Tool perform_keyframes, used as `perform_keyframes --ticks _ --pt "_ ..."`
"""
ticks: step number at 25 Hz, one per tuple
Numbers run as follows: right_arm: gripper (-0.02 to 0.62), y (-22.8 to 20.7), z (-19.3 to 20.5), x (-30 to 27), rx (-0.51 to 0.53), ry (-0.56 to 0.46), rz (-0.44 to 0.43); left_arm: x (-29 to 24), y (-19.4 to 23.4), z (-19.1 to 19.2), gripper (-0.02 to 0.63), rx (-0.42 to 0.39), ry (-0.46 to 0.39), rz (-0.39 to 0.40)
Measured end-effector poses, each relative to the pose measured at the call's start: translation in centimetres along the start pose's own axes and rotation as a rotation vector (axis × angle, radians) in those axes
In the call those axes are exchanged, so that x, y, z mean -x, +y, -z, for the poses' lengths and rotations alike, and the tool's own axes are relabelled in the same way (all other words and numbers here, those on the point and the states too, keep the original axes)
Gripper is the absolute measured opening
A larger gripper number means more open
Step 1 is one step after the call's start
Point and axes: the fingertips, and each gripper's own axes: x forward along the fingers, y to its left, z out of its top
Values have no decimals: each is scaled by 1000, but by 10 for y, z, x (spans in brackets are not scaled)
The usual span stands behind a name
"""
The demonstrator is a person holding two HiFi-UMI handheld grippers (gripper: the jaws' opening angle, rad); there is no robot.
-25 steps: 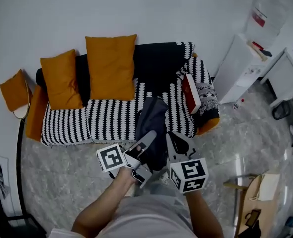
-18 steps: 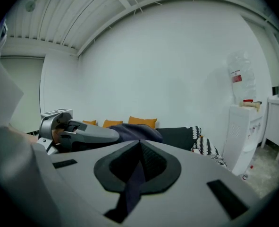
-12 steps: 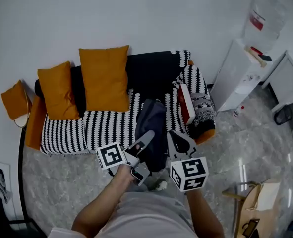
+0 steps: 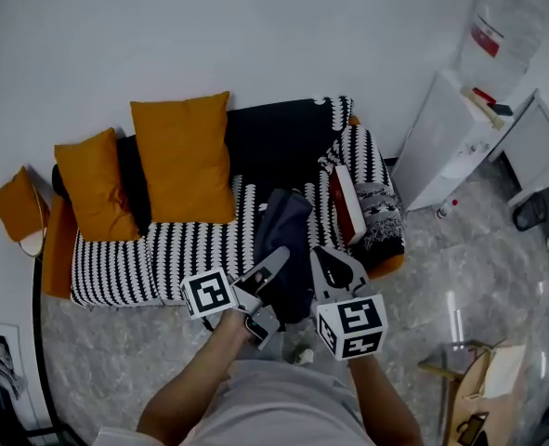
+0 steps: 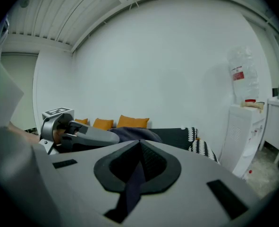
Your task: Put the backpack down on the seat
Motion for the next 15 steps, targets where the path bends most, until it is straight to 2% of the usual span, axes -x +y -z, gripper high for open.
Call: perform_keyframes --ticks 3,15 --pt "3 -13 -6 -30 1 13 24 -14 23 -22 28 -49 63 -40" --pt "2 -67 -35 -155 -43 77 118 -99 76 -126 28 -68 304 9"
